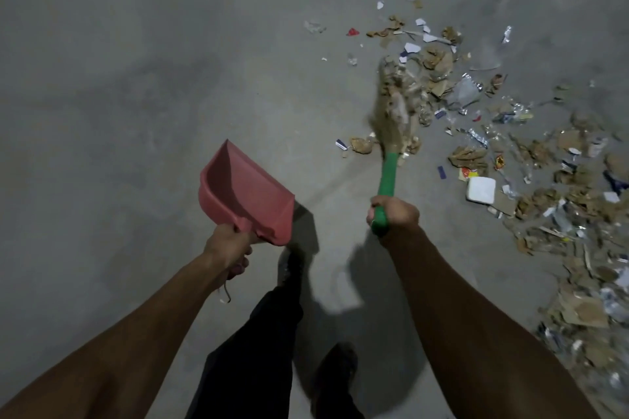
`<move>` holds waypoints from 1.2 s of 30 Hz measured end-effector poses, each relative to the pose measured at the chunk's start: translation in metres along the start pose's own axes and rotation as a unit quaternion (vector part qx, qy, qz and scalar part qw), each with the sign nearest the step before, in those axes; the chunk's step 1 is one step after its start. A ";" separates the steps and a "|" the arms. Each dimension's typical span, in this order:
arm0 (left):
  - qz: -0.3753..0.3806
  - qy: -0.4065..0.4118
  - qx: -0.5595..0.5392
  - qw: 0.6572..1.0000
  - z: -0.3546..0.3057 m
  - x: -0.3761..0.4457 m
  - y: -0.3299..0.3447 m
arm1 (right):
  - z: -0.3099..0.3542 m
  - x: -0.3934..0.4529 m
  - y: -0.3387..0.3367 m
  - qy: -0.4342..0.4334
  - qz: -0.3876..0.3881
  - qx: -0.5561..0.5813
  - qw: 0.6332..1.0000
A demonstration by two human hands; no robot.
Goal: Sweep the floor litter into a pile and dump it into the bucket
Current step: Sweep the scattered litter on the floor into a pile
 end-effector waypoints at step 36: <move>0.017 0.040 0.068 0.997 -0.002 -0.042 0.041 | -0.053 -0.021 -0.123 0.033 -0.078 -0.024 0.996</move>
Point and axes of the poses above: each hand's wrist, its own x-axis towards the middle knuckle, its own y-axis out of the palm, z = x × y, the point moved 3 cm from there along x, towards the middle knuckle, and after that the axes turned 7 degrees about -x, right-handed, at the moved point
